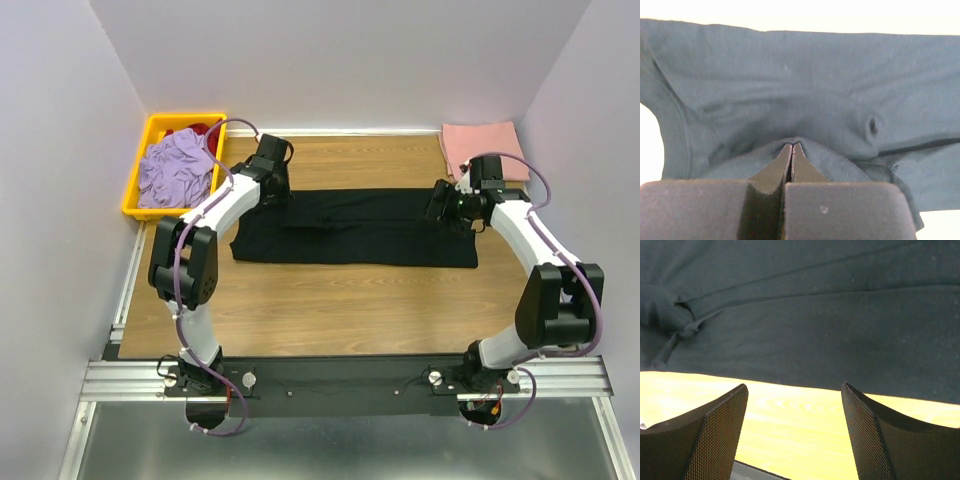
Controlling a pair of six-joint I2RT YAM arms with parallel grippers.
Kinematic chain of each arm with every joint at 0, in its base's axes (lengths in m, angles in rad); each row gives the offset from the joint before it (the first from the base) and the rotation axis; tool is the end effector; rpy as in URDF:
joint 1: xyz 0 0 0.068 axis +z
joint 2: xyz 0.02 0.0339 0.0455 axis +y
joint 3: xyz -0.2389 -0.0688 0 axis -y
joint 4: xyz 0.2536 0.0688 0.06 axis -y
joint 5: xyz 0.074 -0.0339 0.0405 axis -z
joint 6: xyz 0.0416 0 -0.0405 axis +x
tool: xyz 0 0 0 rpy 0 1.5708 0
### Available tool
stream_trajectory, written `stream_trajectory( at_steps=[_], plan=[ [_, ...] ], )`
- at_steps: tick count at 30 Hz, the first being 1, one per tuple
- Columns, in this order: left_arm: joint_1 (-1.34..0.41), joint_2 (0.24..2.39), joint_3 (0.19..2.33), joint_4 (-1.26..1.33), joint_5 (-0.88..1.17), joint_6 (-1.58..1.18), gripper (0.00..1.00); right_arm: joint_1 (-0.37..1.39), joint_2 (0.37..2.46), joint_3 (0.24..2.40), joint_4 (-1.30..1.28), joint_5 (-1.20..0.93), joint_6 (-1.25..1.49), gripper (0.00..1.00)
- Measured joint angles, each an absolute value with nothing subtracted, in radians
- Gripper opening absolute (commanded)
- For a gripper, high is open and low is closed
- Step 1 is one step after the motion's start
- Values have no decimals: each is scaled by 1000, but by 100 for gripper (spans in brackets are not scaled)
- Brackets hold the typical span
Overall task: Fold and stack the t-shirts
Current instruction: Fold the tshirt
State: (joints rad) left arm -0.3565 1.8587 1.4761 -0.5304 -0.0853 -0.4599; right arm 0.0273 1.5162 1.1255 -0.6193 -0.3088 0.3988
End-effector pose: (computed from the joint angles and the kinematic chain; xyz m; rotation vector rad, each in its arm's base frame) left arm 0.3912 -0.1419 0.2122 -0.1652 2.4895 -0.2403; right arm 0.3243 0.0215 0.2147 0.3662 2.5808 0.5547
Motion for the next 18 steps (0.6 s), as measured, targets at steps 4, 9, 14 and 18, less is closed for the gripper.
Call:
stream_trajectory(
  at_steps=[4,9,14,18],
  plan=[
    [-326,1890,1494,-492,-67,-461,0,27,1544,1140,-607,-328,400,81],
    [-301,1941,1491,-465,-42,-472,33,27,1587,1140,-595,-339,411,81],
    [-297,1941,1462,-444,-29,-485,68,27,1607,1138,-579,-331,428,81],
    [-289,1869,1395,-434,-28,-484,76,27,1613,1130,-565,-307,441,81]
  ],
)
